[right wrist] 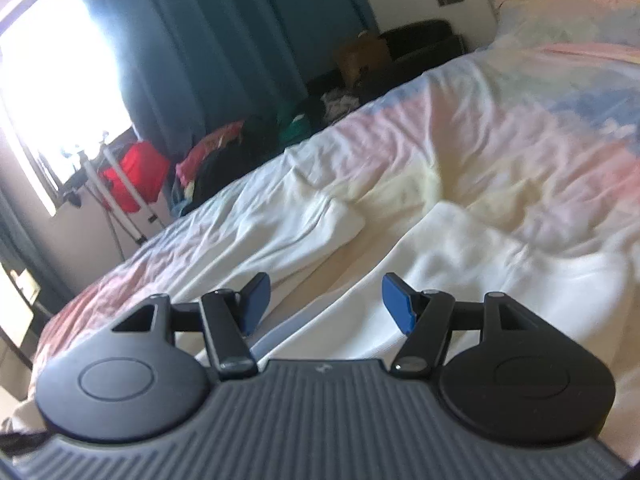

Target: Fold clothes

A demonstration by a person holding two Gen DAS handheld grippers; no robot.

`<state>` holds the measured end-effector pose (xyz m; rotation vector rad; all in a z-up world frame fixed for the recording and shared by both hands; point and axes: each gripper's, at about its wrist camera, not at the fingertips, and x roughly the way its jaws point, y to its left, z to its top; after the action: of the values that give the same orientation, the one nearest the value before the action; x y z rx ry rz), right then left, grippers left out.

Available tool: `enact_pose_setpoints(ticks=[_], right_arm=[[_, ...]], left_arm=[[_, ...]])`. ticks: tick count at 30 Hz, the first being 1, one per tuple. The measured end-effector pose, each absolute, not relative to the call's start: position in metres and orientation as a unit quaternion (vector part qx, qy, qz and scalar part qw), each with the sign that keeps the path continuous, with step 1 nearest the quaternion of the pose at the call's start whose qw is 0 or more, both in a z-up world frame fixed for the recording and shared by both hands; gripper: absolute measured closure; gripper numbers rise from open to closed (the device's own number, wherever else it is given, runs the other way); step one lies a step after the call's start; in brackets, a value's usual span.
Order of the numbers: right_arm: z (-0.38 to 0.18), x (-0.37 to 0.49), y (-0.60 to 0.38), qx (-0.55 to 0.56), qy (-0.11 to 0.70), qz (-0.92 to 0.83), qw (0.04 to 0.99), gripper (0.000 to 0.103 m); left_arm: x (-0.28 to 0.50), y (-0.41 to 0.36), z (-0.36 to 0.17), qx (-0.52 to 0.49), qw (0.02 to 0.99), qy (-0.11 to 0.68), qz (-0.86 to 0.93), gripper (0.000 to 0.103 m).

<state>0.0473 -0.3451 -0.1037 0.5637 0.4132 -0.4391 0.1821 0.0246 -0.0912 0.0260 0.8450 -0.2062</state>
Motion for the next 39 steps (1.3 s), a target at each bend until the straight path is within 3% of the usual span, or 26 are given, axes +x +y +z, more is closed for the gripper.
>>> enact_pose_setpoints(ticks=[5,8,10,12,19,26,32,39], right_arm=[[-0.124,0.072,-0.346,0.256,0.207,-0.227,0.917,0.038],[-0.132,0.079,-0.353,0.249,0.189,-0.256,0.915,0.038],[-0.134,0.081,-0.356,0.243,0.165,-0.272,0.916,0.038],[-0.135,0.085,-0.355,0.230,0.152,-0.279,0.920,0.038],[-0.140,0.097,-0.348,0.206,0.172,-0.259,0.928,0.038],[-0.127,0.082,-0.340,0.218,0.152,-0.219,0.939,0.038],[-0.119,0.071,-0.348,0.310,0.148,-0.111,0.932,0.038],[-0.123,0.118,-0.375,0.386,0.222,-0.057,0.894,0.038]], left_arm=[[0.228,-0.020,-0.131,0.082,0.908,0.400,-0.089,0.036],[0.239,-0.027,-0.138,0.099,0.912,0.389,-0.086,0.052],[0.238,-0.032,-0.135,0.109,0.913,0.381,-0.098,0.071],[0.237,-0.034,-0.131,0.113,0.914,0.375,-0.102,0.081],[0.210,-0.027,-0.103,0.088,0.924,0.360,-0.092,0.099],[0.154,-0.005,-0.063,0.051,0.936,0.338,-0.085,0.100],[0.113,0.017,-0.058,0.002,0.937,0.341,-0.078,0.100],[0.107,0.024,-0.064,-0.014,0.939,0.333,-0.085,0.099]])
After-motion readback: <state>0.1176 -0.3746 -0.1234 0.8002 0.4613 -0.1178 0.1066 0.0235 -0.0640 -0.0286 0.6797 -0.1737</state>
